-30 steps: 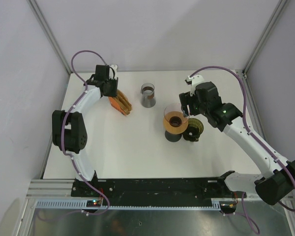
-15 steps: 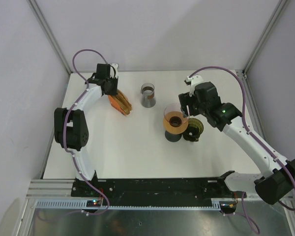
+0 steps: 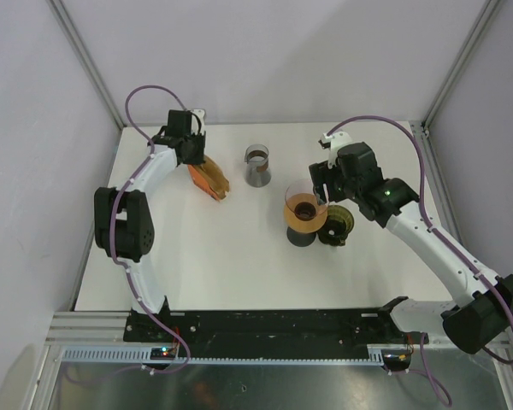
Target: Place the coffee filter in the dripper
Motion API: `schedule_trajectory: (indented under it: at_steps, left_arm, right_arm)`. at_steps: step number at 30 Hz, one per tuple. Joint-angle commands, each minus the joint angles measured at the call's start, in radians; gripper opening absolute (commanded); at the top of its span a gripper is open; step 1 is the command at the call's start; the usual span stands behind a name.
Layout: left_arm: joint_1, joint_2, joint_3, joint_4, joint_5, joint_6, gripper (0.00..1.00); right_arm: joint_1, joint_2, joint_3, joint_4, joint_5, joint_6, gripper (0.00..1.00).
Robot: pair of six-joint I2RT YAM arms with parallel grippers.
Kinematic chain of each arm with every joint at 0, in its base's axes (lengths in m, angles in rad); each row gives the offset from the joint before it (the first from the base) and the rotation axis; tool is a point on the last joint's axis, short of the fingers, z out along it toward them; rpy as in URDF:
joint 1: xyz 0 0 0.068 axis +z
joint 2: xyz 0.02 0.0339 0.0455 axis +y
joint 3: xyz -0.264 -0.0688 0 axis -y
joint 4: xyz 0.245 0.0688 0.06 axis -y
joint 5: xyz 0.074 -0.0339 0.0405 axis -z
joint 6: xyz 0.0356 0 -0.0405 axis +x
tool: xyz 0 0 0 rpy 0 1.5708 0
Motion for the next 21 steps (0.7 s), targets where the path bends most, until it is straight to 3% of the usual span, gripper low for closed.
schedule_trajectory:
  at_steps: [1,21]
  left_arm:
    - [0.006,-0.041,0.022,0.018,0.029,-0.015,0.00]
    - [0.005,-0.225,-0.050,0.017,0.109,-0.005,0.00]
  right_arm:
    - [0.007,-0.001,-0.004,0.003,-0.006,-0.017,0.74]
    - [0.009,-0.022,-0.003,0.006,0.001,-0.017,0.74]
